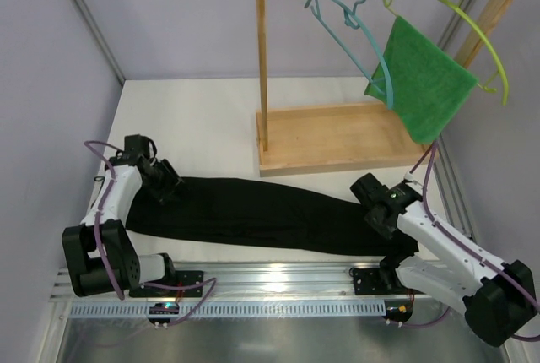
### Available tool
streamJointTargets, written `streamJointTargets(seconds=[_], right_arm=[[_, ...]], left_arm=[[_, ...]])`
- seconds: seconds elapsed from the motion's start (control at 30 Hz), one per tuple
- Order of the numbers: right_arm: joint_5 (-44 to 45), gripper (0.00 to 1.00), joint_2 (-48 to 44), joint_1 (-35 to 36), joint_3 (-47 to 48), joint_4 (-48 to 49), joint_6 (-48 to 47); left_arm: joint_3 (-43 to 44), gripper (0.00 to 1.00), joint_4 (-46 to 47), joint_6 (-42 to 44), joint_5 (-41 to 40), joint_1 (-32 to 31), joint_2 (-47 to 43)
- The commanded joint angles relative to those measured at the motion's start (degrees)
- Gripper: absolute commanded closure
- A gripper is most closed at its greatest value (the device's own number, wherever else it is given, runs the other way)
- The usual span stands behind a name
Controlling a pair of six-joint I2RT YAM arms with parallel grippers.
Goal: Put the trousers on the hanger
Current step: Fold the trousers
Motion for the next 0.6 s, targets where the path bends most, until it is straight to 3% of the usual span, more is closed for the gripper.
streamJointTargets(seconds=[0.0,0.27,0.37,0.57], right_arm=[[3.07,0.57,3.60,-1.25,1.37,-0.12,5.64],[4.03,0.57,17.22,-8.28,-3.81,14.91,2.22],[4.83,0.57,18.02,-10.48,-4.34,18.77,-1.04],[0.26,0.57,18.63,-21.89,-4.17,30.45,-13.42]], left_arm=[[2.51,0.55,1.14,-0.01,1.34,-0.34,2.41],[-1.62,0.51,5.80,-4.15,-4.90,0.01,8.39],[-0.92,0.50,5.45,-4.41,-9.19,0.19,9.80],[-0.31,0.49,6.50,-5.55,-11.06,1.77,14.01]])
